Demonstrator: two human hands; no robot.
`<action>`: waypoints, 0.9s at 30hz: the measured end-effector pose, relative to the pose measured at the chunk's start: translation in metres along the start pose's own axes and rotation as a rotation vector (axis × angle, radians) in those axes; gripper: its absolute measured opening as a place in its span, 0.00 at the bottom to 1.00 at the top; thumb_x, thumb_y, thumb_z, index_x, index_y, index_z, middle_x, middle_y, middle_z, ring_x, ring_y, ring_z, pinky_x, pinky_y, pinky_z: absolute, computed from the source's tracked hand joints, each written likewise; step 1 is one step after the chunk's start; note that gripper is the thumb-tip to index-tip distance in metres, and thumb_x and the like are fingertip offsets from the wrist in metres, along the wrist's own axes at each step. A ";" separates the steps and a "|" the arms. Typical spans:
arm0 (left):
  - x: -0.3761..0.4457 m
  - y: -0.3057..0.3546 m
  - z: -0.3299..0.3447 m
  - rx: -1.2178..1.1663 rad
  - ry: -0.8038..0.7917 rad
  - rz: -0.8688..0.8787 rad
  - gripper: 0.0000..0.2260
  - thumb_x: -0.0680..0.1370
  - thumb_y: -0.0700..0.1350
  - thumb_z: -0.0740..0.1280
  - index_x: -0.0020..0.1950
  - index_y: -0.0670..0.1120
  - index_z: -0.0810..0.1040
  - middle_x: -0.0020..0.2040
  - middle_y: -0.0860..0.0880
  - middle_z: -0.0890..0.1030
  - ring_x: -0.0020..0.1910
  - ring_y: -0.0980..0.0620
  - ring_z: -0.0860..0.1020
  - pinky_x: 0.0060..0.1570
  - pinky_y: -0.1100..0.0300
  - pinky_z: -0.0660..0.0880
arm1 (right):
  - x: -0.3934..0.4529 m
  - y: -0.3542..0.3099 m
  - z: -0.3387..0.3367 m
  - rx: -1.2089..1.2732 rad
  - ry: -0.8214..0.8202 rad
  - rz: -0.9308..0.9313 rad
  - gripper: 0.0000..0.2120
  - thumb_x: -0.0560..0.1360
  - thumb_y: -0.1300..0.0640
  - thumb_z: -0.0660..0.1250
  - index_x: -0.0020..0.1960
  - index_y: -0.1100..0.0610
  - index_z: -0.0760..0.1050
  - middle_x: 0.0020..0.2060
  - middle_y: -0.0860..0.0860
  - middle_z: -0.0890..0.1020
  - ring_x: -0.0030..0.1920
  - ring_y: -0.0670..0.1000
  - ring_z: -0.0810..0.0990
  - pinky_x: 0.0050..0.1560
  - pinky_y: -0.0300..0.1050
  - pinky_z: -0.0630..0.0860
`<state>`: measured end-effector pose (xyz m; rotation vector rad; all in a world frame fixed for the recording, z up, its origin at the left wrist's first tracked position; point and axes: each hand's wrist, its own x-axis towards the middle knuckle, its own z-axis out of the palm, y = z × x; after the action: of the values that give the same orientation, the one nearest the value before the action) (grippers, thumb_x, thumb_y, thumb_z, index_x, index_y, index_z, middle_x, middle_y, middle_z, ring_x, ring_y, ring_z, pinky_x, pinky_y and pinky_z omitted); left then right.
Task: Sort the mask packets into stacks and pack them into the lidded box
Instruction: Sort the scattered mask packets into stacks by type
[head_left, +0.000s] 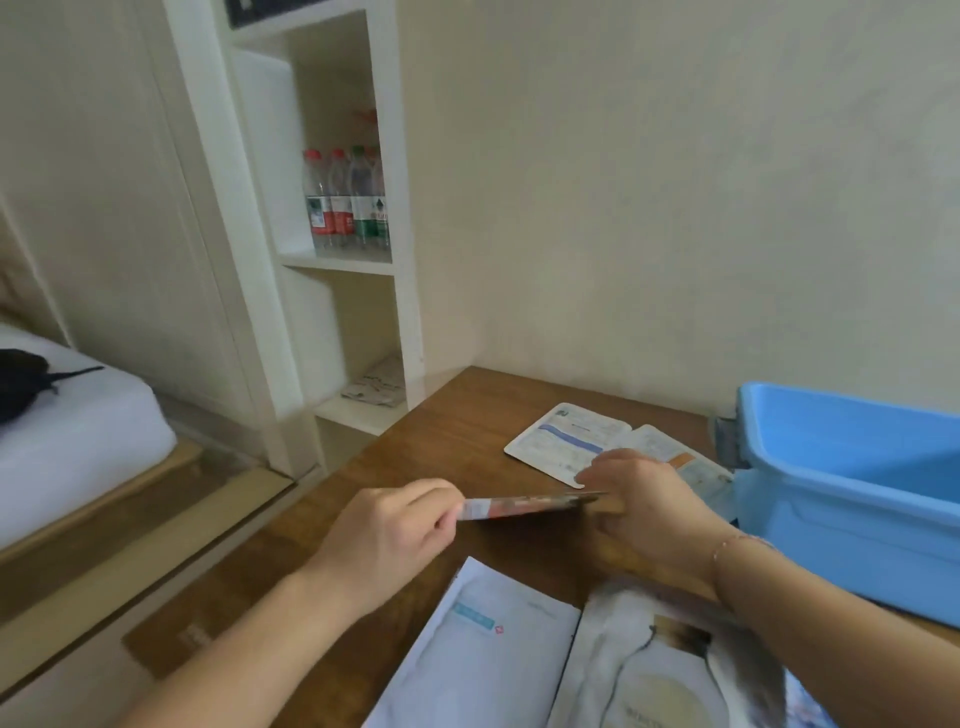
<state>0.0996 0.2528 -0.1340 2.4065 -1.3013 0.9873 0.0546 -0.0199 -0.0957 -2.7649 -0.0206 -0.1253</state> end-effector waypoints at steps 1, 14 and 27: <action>-0.009 0.000 -0.006 -0.077 0.067 -0.124 0.10 0.78 0.48 0.66 0.51 0.44 0.84 0.48 0.50 0.85 0.45 0.57 0.84 0.39 0.70 0.80 | 0.003 -0.002 0.001 0.041 0.021 -0.007 0.10 0.73 0.54 0.72 0.51 0.41 0.79 0.56 0.43 0.79 0.57 0.47 0.78 0.55 0.38 0.75; -0.026 0.044 -0.061 -1.024 0.127 -1.098 0.07 0.78 0.45 0.68 0.54 0.55 0.80 0.47 0.53 0.86 0.46 0.54 0.85 0.40 0.60 0.82 | 0.018 -0.056 -0.019 0.872 0.177 0.007 0.04 0.73 0.58 0.73 0.40 0.56 0.82 0.33 0.48 0.85 0.33 0.45 0.82 0.32 0.42 0.78; -0.017 0.173 -0.086 -1.251 -0.192 -0.892 0.11 0.55 0.45 0.76 0.35 0.54 0.87 0.38 0.52 0.87 0.40 0.54 0.85 0.40 0.67 0.79 | -0.084 -0.003 -0.088 0.528 0.082 0.150 0.06 0.72 0.56 0.75 0.47 0.55 0.85 0.37 0.49 0.85 0.35 0.44 0.79 0.39 0.40 0.79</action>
<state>-0.0858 0.2063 -0.1001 1.6625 -0.4260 -0.2918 -0.0366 -0.0491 -0.0209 -2.2237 0.1525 -0.1662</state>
